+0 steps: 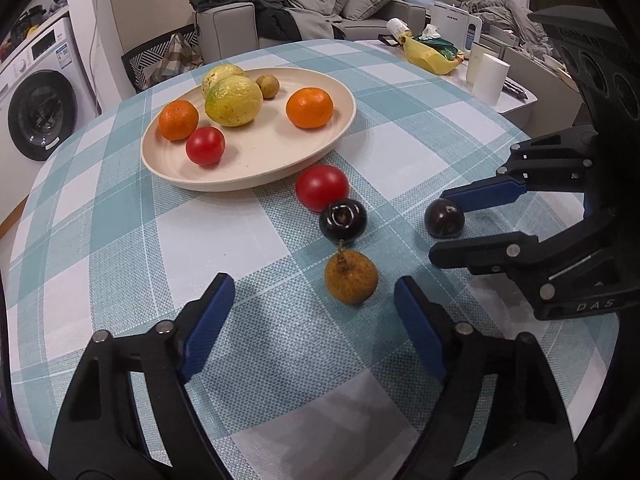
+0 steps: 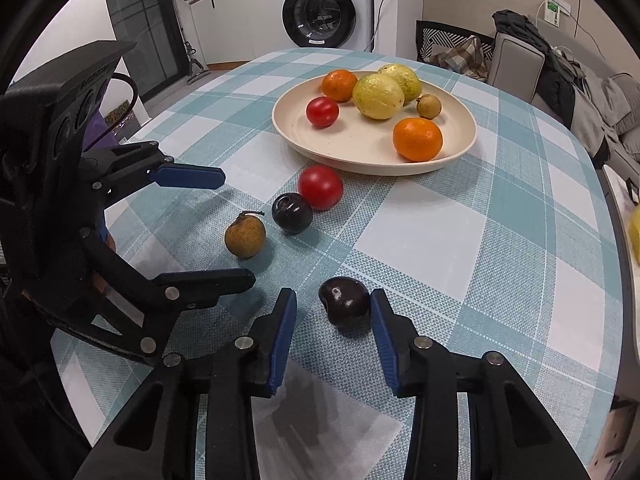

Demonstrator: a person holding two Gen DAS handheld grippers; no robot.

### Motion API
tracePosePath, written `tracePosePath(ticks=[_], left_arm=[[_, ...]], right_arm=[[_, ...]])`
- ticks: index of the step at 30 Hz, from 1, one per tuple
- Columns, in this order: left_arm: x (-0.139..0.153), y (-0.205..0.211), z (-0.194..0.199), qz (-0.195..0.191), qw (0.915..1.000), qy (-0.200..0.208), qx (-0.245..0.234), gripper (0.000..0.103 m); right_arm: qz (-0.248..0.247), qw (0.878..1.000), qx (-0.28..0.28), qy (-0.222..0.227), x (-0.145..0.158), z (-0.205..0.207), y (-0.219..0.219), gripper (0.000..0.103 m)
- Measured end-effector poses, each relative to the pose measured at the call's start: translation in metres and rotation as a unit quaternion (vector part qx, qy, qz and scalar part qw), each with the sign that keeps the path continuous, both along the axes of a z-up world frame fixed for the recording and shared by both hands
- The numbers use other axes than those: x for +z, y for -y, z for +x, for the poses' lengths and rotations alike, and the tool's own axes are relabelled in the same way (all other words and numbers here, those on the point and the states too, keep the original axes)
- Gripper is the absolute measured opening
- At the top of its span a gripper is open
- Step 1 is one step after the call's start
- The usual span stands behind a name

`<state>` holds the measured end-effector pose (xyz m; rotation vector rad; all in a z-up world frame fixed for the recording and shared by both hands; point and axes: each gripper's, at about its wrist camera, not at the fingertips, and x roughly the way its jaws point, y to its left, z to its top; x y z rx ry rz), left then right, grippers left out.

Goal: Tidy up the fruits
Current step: 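Grasp a dark plum with the right tool while the left tool grasps the small brown pear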

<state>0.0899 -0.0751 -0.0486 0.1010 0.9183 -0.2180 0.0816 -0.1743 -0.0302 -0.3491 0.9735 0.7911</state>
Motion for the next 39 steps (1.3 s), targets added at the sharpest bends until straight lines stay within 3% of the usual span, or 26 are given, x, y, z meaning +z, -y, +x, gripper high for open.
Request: tracePosePath(ticks=[21,35,39], left_arm=[[0.004,0.009,-0.008,-0.026,0.9987,0.006,-0.044,0.024],[0.005,0.005,-0.01,-0.04,0.9982,0.009,-0.044,0.023],[0.006,0.0,-0.01,-0.045,0.9982,0.01,-0.038,0.023]], right_arm=[[-0.006,1.0,0.002,0.005,-0.002,0.002,-0.002,0.038],[-0.008,1.0,0.008,0.013,-0.002,-0.001,-0.003,0.038],[-0.007,1.0,0.005,0.013,-0.002,0.0,-0.002,0.033]])
